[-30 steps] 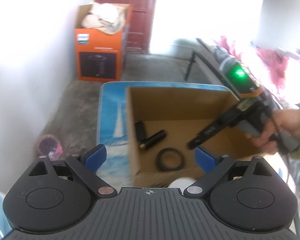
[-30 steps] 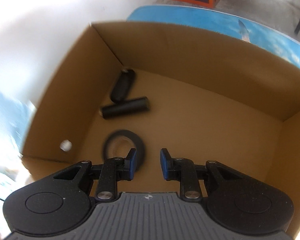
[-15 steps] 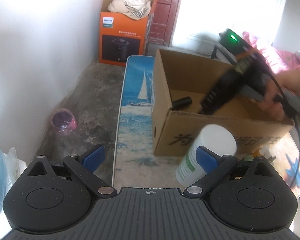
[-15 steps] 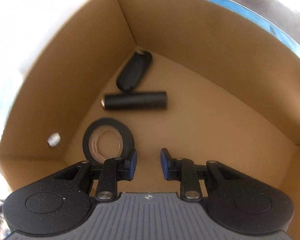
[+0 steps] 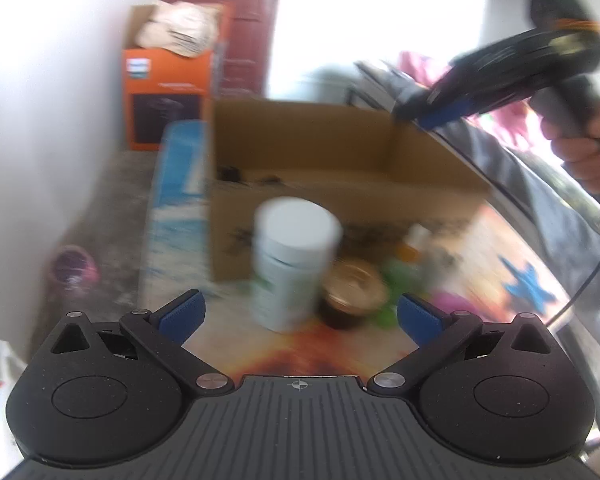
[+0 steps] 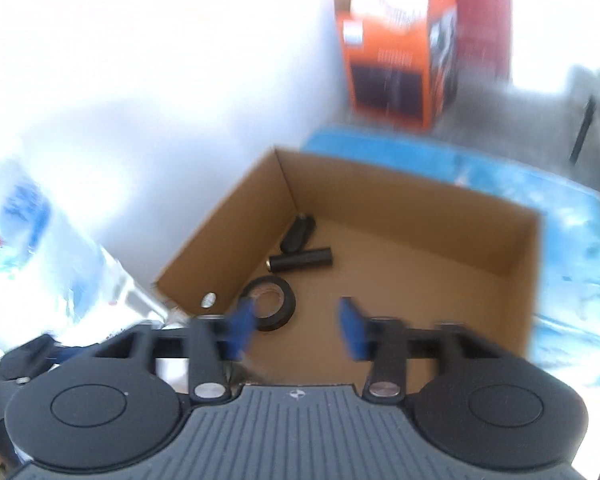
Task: Organize rigid objects
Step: 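Move the right tool to the pink plastic lid on the table, then grasp the pink lid by its rim with the right tool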
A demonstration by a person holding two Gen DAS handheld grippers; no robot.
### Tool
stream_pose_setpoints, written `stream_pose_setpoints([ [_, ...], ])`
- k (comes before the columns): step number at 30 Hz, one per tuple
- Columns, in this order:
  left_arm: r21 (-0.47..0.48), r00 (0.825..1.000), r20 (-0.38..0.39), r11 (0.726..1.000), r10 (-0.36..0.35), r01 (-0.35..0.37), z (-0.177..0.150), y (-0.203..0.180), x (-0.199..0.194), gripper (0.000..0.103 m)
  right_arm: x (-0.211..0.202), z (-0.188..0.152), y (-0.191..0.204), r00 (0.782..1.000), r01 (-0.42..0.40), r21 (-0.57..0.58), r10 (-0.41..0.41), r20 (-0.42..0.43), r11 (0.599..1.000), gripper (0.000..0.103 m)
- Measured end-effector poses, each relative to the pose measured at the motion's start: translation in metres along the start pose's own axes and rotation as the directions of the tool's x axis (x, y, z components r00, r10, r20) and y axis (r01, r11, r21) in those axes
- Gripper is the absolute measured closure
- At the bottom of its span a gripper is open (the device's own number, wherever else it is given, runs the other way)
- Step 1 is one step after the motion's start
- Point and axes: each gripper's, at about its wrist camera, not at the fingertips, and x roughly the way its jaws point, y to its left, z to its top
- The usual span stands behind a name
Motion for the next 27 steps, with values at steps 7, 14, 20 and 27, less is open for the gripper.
stream_pose_setpoints([
  [7,0.107,0.99,-0.09,0.987,-0.109,0.118,-0.025,-0.062,0.033,0.0,-0.036,-0.105,-0.003,0.994,0.056,0.143,-0.068,0.081,0.988,0.032],
  [14,0.269,0.99,-0.124,0.958,-0.063,0.094,-0.046,-0.11,0.067,0.001,-0.006,-0.178,-0.017,0.985,0.151,0.288,-0.168,0.035,0.946,0.034],
  [20,0.308,0.988,-0.146,0.947,-0.047,0.09,-0.049,-0.124,0.085,0.02,0.006,-0.196,-0.022,0.979,0.164,0.309,-0.194,0.066,0.937,0.044],
  [27,0.249,0.981,-0.176,0.961,-0.077,0.12,-0.048,-0.123,0.098,0.04,0.018,-0.199,-0.04,0.995,0.041,0.389,-0.075,0.072,0.92,0.062],
])
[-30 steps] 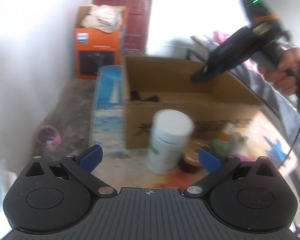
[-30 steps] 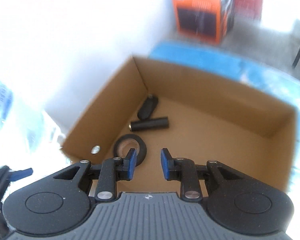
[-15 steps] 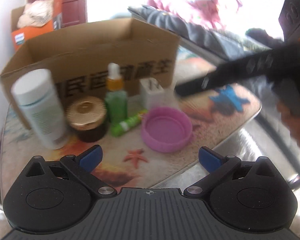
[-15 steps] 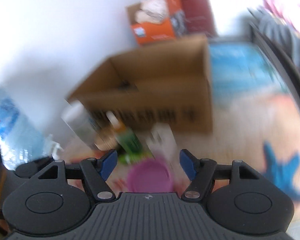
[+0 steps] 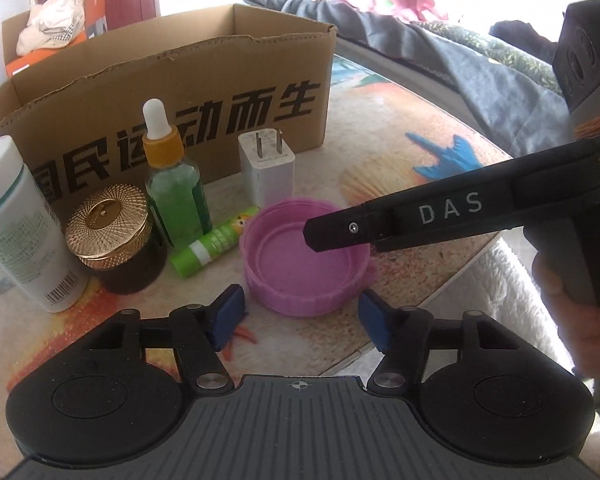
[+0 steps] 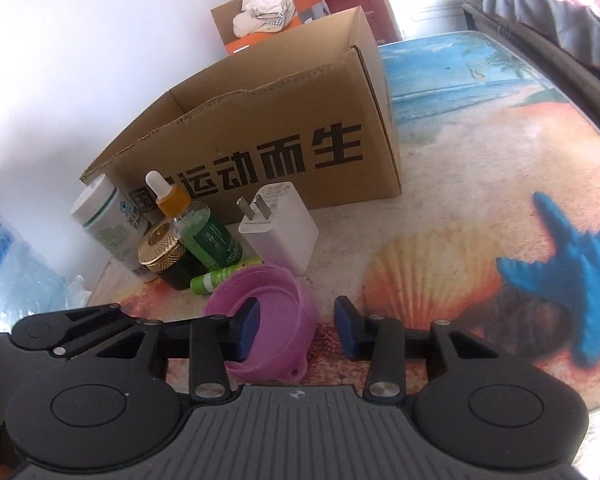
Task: Organize rigid objects
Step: 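Grasp the pink lid by its rim with the right tool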
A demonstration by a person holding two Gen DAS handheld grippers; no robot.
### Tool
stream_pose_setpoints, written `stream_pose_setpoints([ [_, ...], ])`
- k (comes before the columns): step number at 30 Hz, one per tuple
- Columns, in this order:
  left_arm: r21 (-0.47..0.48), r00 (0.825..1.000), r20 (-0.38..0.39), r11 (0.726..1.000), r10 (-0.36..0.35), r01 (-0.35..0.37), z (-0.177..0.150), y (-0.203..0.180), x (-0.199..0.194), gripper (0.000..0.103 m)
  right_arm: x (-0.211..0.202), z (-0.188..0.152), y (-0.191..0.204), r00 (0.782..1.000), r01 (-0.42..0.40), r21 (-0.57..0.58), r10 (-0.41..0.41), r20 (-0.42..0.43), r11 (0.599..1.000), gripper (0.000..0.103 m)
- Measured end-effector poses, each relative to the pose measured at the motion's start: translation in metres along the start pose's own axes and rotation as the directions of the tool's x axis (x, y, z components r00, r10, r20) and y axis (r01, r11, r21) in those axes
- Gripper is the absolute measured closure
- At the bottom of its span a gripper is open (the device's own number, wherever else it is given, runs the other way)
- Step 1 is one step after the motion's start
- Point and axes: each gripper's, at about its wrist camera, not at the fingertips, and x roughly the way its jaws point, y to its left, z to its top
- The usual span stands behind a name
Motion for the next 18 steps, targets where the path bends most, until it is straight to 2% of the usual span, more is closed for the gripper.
stream_pose_setpoints([
  [2,-0.004,1.0,-0.001,1.0,-0.013,0.013,0.0,0.0,-0.002,0.04,0.001,0.0,-0.003,0.999,-0.041,0.034,0.041,-0.013,0.999,0.064],
  [11,0.0,1.0,-0.03,1.0,-0.009,0.009,-0.011,0.006,-0.015,0.039,0.005,-0.007,0.014,0.996,-0.074,0.002,0.074,-0.04,0.997,0.064],
  [18,-0.001,0.999,-0.026,1.0,0.029,-0.029,-0.015,0.012,-0.016,0.033,0.008,-0.01,0.028,0.998,-0.055,-0.063,0.053,-0.039,0.996,0.065],
])
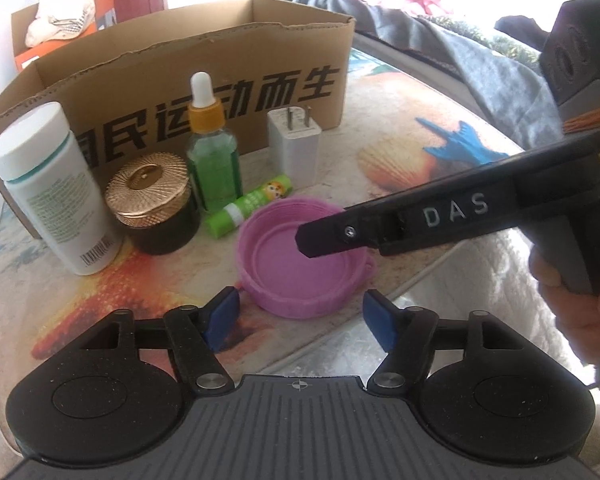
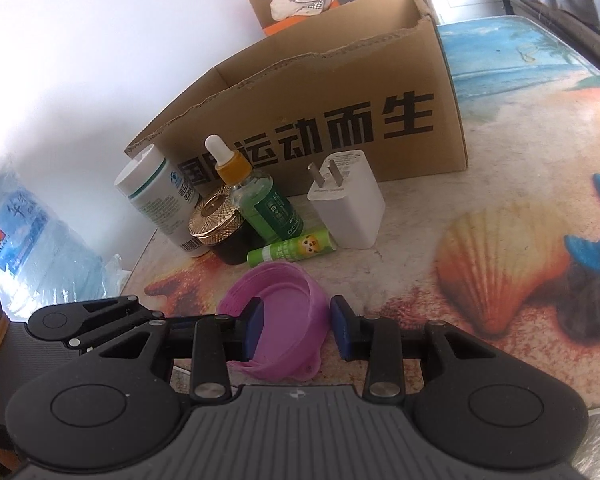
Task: Organize rigid objects
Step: 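Grasp the pink lid by its rim with the right tool, then carry the pink lid into the cardboard box and open the right tool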
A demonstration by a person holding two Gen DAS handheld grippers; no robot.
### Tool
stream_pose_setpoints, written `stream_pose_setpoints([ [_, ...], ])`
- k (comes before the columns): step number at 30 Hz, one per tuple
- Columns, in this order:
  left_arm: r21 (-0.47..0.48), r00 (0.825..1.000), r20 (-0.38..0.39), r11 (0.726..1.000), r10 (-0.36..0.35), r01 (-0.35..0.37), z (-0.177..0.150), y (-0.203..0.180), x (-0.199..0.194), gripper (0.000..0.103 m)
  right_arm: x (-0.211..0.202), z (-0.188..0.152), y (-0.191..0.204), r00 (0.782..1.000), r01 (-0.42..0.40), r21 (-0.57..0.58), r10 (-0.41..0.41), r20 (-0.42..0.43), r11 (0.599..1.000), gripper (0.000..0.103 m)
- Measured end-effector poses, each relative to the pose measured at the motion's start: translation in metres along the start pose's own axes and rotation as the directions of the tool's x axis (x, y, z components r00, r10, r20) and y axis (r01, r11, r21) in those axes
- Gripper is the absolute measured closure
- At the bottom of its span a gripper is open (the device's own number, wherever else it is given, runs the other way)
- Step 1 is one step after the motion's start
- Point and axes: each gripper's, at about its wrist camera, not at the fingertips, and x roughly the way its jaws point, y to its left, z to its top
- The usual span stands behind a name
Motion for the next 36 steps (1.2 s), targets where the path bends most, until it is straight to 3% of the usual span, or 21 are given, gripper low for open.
stream_pose_setpoints([
  [6,0.013,1.0,0.02,1.0,0.006,-0.006,0.003,0.002,0.008,0.026,0.001,0.0,0.005,0.999,0.037,-0.034,-0.037,0.003,0.999,0.071],
  [17,0.007,0.998,0.056,1.0,0.007,-0.007,0.005,-0.003,0.012,0.03,0.003,-0.001,0.009,0.998,0.065,-0.061,-0.064,0.012,0.996,0.076],
  [27,0.034,0.991,0.132,0.999,0.01,-0.015,0.001,-0.012,-0.014,0.031,-0.019,-0.003,0.025,0.996,0.085,-0.067,-0.083,0.042,0.994,0.075],
  [32,0.05,0.979,0.204,0.998,0.022,-0.033,0.004,-0.015,-0.04,0.031,-0.041,0.005,0.045,0.992,0.091,-0.109,-0.081,0.098,0.99,0.075],
  [36,0.045,0.954,0.295,0.997,0.054,-0.07,0.015,-0.013,-0.067,0.031,-0.06,0.023,0.07,0.983,0.101,-0.197,-0.068,0.169,0.975,0.075],
])
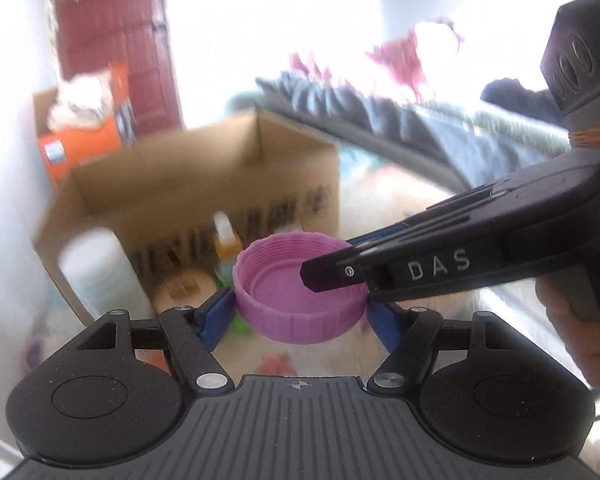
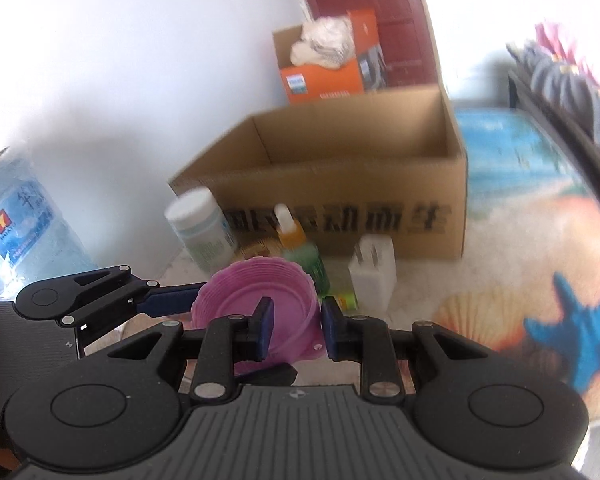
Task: Organize rigid objects
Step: 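Carry the pink lid into the cardboard box and open the right tool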
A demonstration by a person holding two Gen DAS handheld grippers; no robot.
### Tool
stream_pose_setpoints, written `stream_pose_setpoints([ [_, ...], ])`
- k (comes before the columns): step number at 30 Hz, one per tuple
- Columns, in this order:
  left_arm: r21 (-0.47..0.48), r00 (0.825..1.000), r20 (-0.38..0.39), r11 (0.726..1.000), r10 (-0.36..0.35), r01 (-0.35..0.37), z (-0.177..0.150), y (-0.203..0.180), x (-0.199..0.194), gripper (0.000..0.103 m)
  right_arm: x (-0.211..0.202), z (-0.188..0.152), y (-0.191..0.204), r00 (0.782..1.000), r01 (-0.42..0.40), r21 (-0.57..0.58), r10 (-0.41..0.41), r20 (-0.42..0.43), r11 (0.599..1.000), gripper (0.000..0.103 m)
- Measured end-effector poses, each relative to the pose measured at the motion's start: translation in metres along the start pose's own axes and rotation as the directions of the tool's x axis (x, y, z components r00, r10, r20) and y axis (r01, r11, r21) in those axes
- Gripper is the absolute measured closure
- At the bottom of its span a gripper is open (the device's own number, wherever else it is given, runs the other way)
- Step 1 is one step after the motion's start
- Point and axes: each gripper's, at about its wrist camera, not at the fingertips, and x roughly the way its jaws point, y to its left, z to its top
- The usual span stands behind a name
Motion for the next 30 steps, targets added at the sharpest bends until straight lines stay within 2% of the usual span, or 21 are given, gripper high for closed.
stream_pose_setpoints([
  [6,0.008,0.989,0.123,0.996,0.085,-0.087,0.043,0.017,-0.018,0.031,-0.007,0.061,0.019,0.997,-0.016,-0.129,0.026,0.077,0.991,0.075],
  [10,-0.006,0.986,0.138,0.996,0.094,-0.094,0.078,0.041,-0.012,0.031,0.005,0.107,0.017,0.996,-0.05,-0.149,0.06,0.065,0.988,0.075],
  [13,-0.025,0.989,0.114,0.996,0.091,-0.089,0.099,0.06,0.004,0.031,0.025,0.136,0.01,0.996,-0.073,-0.146,0.079,0.03,0.987,0.075],
  [16,-0.028,0.995,0.053,0.996,0.088,-0.086,0.115,0.078,0.029,0.031,0.058,0.16,-0.001,0.995,-0.096,-0.109,0.091,-0.044,0.989,0.075],
  [20,-0.084,0.994,-0.105,0.996,0.034,-0.043,0.125,0.105,0.076,0.031,0.117,0.181,-0.029,0.976,-0.115,0.0,0.113,-0.187,0.993,0.075],
  [22,-0.12,0.979,-0.202,0.993,-0.005,-0.02,0.128,0.12,0.104,0.031,0.149,0.186,-0.045,0.956,-0.112,0.059,0.124,-0.264,0.992,0.075],
  [25,-0.18,0.939,-0.339,0.984,-0.064,0.002,0.129,0.14,0.144,0.031,0.193,0.187,-0.067,0.918,-0.1,0.135,0.144,-0.369,0.986,0.075],
  [30,-0.317,0.841,-0.516,0.948,-0.16,-0.014,0.124,0.173,0.205,0.031,0.252,0.183,-0.085,0.857,-0.087,0.163,0.157,-0.491,0.983,0.075],
])
